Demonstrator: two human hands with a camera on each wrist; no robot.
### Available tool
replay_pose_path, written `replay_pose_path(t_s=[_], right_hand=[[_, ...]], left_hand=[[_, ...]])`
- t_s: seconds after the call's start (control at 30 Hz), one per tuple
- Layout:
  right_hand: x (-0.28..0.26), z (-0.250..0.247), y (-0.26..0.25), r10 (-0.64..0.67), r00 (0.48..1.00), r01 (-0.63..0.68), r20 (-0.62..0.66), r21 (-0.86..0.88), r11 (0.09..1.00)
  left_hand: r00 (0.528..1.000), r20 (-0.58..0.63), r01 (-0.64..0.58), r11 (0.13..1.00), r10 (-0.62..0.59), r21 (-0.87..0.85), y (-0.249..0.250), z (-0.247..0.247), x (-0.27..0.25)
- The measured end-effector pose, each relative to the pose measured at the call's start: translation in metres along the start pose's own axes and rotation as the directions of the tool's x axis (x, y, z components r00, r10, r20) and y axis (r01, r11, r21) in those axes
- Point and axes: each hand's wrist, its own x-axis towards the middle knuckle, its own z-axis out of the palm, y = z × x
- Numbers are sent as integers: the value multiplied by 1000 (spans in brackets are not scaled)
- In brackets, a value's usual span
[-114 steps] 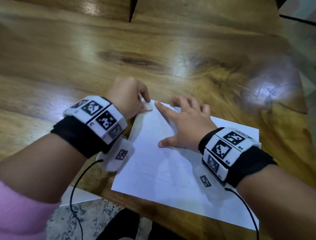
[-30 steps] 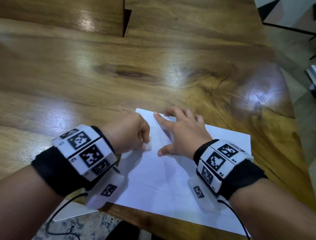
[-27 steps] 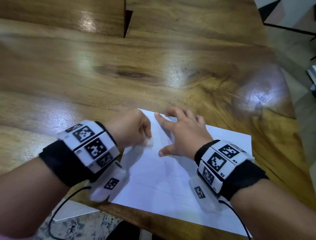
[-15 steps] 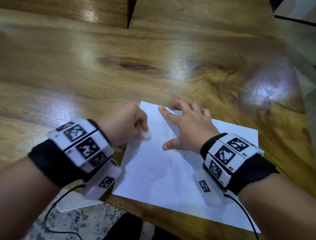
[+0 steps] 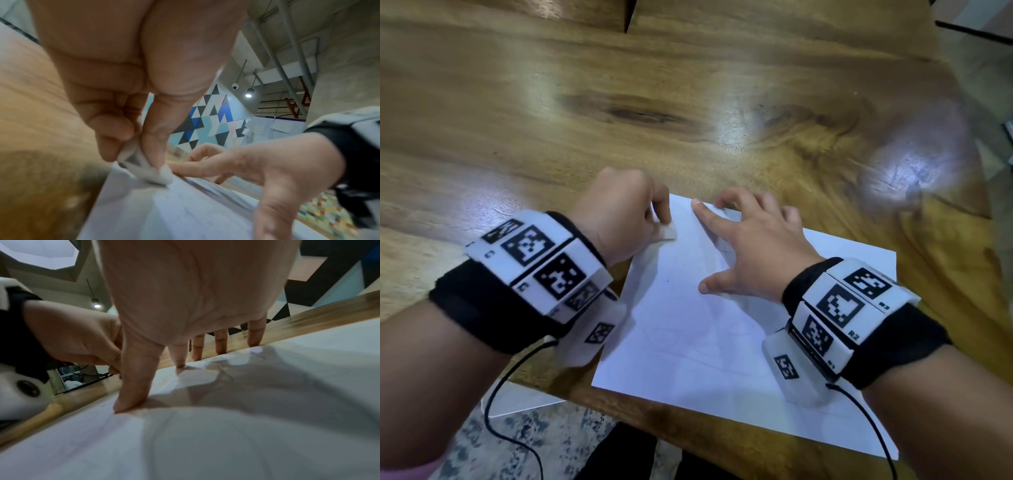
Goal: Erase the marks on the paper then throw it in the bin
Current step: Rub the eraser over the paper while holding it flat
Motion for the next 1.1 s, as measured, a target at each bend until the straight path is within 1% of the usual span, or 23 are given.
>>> replay_pose_path(t_s=[0.1,0.2,0.3,0.4,0.47,0.57,0.63,0.67,0.7,0.77,0.8,0.83,0.87,0.93,0.97,1.0,1.03,1.1], right_hand=[[0,1,1,-4,1000,4,-9,5,1000],[-1,2,1,10,999,-8,-38,34,999],[-2,2,0,19,998,-16,-56,55,998],[-3,2,-1,14,999,-12,-50,41,999],[-3,2,-1,11,999,-9,-43,33,999],[-4,2,-1,15,999,-13,-39,38,999],[-3,2,-1,17,999,-15,-40,49,999],[-3,2,-1,18,999,-16,-40,52,999],[-3,2,0,18,999,-16,-39,52,999],[-3,2,0,18,999,-16,-37,49,999],[-3,2,0,18,999,-16,-37,50,999],[-4,2,0,18,999,-16,-37,52,999],[-4,3,0,18,999,-16,-38,54,998],[-4,3,0,19,999,-17,-46,59,998],[-4,3,0,20,999,-17,-47,62,998],[-4,3,-1,21,999,-18,-47,64,998],[-3,2,0,23,999,-20,-46,68,997],[-3,3,0,27,999,-24,-44,72,997]], left_hand=[[999,-45,11,1000,-12,-7,-3,7,-3],[998,-67,-10,1000,8,-26,-12,13,-11],[998,-65,-10,999,7,-40,-15,13,-13],[1000,-14,-9,1000,9,-3,-10,5,-6],[1000,-5,5,1000,-5,-28,-6,-1,5],[999,-33,23,995,-26,-102,0,-3,22],[997,-65,38,994,-45,-102,3,1,24],[997,-77,24,996,-31,-90,3,3,21],[998,-64,-4,997,-1,-82,4,7,15],[997,58,-49,995,54,-84,4,13,2],[992,111,-53,995,62,-88,4,13,-1],[992,116,-44,995,55,-93,2,12,2],[997,73,-30,994,38,-107,1,10,8],[999,-51,-4,989,-3,-150,1,3,24],[997,-75,-2,988,-10,-155,3,2,28],[998,-63,-8,990,-1,-141,6,3,28],[999,-22,-27,993,25,-113,9,6,24],[990,109,-88,995,92,-43,13,13,10]])
